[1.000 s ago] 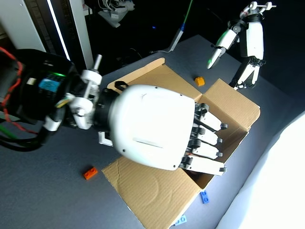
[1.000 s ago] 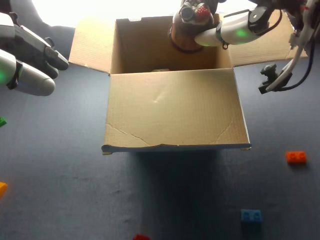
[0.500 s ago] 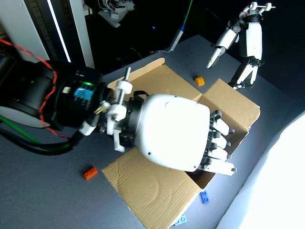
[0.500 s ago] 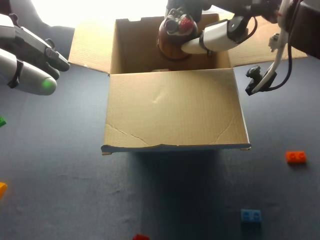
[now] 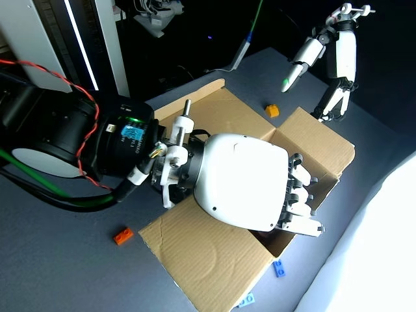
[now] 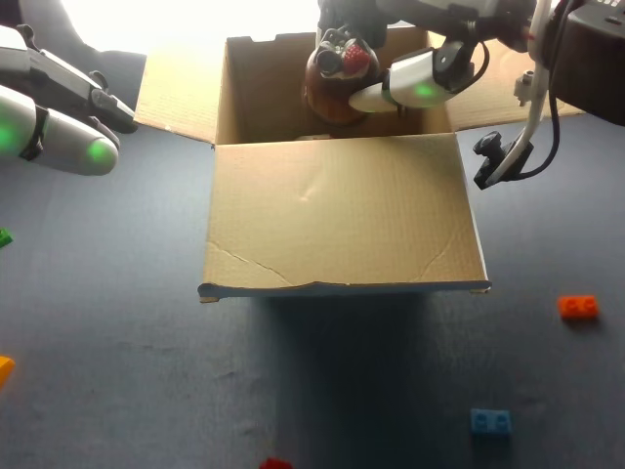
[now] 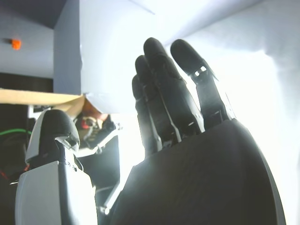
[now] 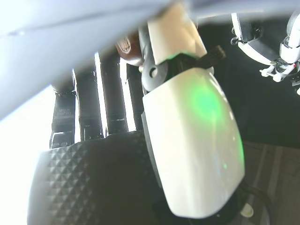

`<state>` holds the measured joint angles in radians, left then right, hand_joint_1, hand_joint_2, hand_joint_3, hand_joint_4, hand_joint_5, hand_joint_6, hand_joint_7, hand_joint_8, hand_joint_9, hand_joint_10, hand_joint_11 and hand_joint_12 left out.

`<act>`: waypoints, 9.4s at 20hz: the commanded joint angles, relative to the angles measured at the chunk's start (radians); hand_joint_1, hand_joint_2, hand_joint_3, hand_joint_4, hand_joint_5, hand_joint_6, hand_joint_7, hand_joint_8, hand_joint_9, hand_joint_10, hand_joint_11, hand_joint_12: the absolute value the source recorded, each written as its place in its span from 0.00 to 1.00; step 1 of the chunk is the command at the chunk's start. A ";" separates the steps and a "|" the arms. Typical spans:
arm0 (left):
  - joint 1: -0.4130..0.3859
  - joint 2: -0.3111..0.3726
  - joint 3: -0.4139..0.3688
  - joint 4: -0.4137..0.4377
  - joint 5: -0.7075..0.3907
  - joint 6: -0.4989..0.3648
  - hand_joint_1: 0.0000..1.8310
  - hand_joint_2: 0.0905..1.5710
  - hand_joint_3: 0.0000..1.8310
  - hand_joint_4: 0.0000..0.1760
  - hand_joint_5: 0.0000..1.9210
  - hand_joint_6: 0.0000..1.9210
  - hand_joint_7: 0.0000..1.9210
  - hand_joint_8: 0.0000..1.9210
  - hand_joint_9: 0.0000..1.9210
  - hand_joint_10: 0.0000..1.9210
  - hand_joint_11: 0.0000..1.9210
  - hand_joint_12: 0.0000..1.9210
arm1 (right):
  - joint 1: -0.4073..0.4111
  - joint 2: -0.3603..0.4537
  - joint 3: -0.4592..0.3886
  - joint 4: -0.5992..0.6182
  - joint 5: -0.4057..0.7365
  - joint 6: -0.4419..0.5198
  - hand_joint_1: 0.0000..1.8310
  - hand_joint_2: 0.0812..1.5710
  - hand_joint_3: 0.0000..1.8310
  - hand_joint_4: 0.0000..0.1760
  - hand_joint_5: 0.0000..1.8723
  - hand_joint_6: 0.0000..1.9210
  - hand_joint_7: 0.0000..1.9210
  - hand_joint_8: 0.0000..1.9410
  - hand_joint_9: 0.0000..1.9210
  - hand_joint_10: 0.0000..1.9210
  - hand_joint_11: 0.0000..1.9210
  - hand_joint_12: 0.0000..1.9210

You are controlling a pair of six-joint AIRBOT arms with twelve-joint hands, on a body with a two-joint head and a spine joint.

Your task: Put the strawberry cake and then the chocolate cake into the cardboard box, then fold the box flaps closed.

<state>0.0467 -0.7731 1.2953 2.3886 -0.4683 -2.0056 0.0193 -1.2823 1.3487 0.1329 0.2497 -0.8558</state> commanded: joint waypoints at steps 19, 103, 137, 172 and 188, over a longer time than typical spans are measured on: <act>-0.029 0.005 0.000 -0.054 0.080 -0.061 0.37 0.66 0.00 0.00 0.28 0.00 0.36 0.00 0.39 0.00 0.09 0.68 | 0.025 0.047 -0.017 -0.017 0.099 0.004 0.41 0.58 0.00 0.04 0.05 0.00 0.10 0.00 0.12 0.04 0.00 0.52; -0.027 -0.214 0.151 -0.938 -0.026 0.485 0.30 0.68 0.00 0.00 0.31 0.00 0.36 0.00 0.40 0.01 0.12 0.62 | -0.216 0.457 -0.305 0.002 0.302 -0.065 0.32 0.66 0.00 0.00 0.10 0.00 0.14 0.01 0.16 0.01 0.00 0.54; 0.304 0.092 -0.107 -0.857 0.002 0.237 0.31 0.68 0.00 0.04 0.30 0.00 0.35 0.00 0.40 0.00 0.12 0.65 | -0.126 0.287 -0.237 -0.024 0.107 -0.005 0.16 0.71 0.01 0.00 0.12 0.01 0.15 0.01 0.18 0.02 0.00 0.61; 0.342 0.101 -0.243 -0.798 -0.145 0.055 0.29 0.69 0.00 0.01 0.31 0.00 0.37 0.00 0.40 0.00 0.14 0.62 | -0.059 0.320 -0.213 -0.025 0.066 -0.013 0.05 0.75 0.01 0.00 0.15 0.01 0.16 0.00 0.17 0.01 0.00 0.63; 0.215 0.084 -0.207 -0.813 -0.136 0.035 0.32 0.67 0.00 0.06 0.32 0.00 0.37 0.00 0.40 0.00 0.13 0.63 | -0.228 0.674 -0.403 0.034 0.201 -0.004 0.00 0.78 0.00 0.00 0.15 0.01 0.16 0.00 0.18 0.01 0.00 0.59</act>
<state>0.2756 -0.6941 1.0863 1.6386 -0.5922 -1.9587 -0.2298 -0.6182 0.9390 0.1570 0.3241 -0.8665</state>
